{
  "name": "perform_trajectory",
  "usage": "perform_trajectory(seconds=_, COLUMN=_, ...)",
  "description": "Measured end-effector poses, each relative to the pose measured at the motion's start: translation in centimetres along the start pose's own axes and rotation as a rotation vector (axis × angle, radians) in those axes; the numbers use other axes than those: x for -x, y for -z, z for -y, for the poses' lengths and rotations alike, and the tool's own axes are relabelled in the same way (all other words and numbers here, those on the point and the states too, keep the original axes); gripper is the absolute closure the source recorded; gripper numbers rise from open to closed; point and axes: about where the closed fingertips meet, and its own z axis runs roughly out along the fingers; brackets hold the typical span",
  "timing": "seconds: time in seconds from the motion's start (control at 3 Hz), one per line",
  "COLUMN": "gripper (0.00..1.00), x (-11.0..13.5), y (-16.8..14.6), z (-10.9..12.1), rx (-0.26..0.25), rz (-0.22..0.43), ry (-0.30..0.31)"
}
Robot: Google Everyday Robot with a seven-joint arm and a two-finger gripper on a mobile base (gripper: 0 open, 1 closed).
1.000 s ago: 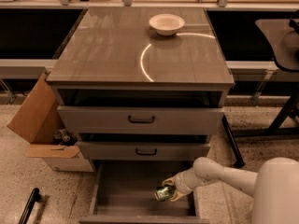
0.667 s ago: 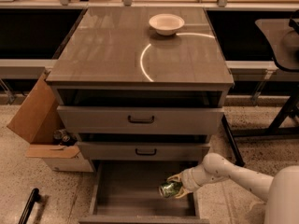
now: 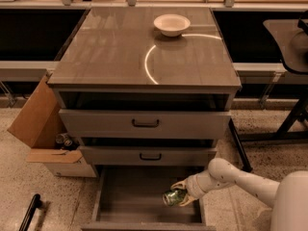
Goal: Pick green can from bottom drawer and place on counter
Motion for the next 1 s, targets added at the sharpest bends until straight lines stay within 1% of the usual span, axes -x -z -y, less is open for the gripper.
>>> perform_trajectory(seconds=0.33, gripper=1.0, x=2.3, y=2.3, z=-0.4, rx=0.018, rz=0.014, ry=0.019)
perform_trajectory(seconds=0.67, gripper=1.0, x=6.5, y=6.9, z=-0.6, rx=0.031, rz=0.005, ry=0.071)
perform_trajectory(seconds=1.0, gripper=1.0, x=10.6, y=11.5, z=-0.6, rx=0.036, rz=-0.026, ry=0.136)
